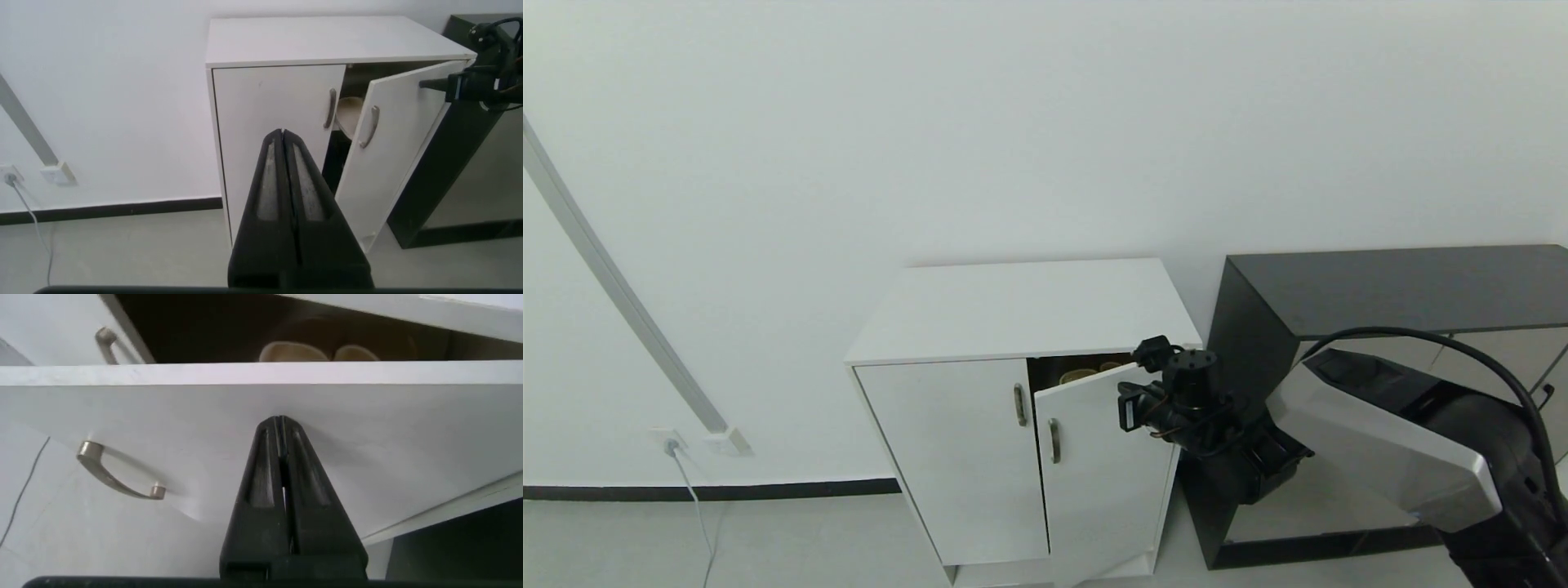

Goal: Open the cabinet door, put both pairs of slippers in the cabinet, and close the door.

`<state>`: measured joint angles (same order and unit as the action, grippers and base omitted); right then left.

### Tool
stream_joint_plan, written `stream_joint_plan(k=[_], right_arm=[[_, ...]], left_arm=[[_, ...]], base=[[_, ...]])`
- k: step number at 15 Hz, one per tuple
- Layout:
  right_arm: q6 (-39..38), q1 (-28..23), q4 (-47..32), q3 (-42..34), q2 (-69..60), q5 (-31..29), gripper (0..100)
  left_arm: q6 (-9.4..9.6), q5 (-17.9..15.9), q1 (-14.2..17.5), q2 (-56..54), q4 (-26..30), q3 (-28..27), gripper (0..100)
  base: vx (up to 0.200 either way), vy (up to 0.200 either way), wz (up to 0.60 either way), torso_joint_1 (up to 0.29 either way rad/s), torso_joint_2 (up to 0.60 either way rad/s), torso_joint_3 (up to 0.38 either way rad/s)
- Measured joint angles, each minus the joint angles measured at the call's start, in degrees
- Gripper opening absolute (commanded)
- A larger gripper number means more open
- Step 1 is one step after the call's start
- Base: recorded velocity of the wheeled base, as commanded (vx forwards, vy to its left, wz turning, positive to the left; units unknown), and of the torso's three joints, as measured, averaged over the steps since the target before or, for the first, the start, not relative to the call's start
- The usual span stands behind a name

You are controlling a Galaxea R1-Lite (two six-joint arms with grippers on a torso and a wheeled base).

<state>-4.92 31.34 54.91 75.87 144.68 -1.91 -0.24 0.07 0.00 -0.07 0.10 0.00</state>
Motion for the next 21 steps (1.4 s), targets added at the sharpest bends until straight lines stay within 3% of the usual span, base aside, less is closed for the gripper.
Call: stream_joint_plan(k=[7,21], right_arm=[[0.09,-1.08,-0.06,7.19,4.41,-1.26,0],[0.39,-1.74,-0.50,10.90,6.70,-1.26,0]], left_arm=[[0.00,0.00,0.00,0.00,0.00,0.00,0],[0.00,0.00,0.00,0.00,0.00,0.00,0]], base=[[0.000,0.000,0.00,0.000,0.00,0.000],[0.000,0.000,0.00,0.000,0.00,0.000]])
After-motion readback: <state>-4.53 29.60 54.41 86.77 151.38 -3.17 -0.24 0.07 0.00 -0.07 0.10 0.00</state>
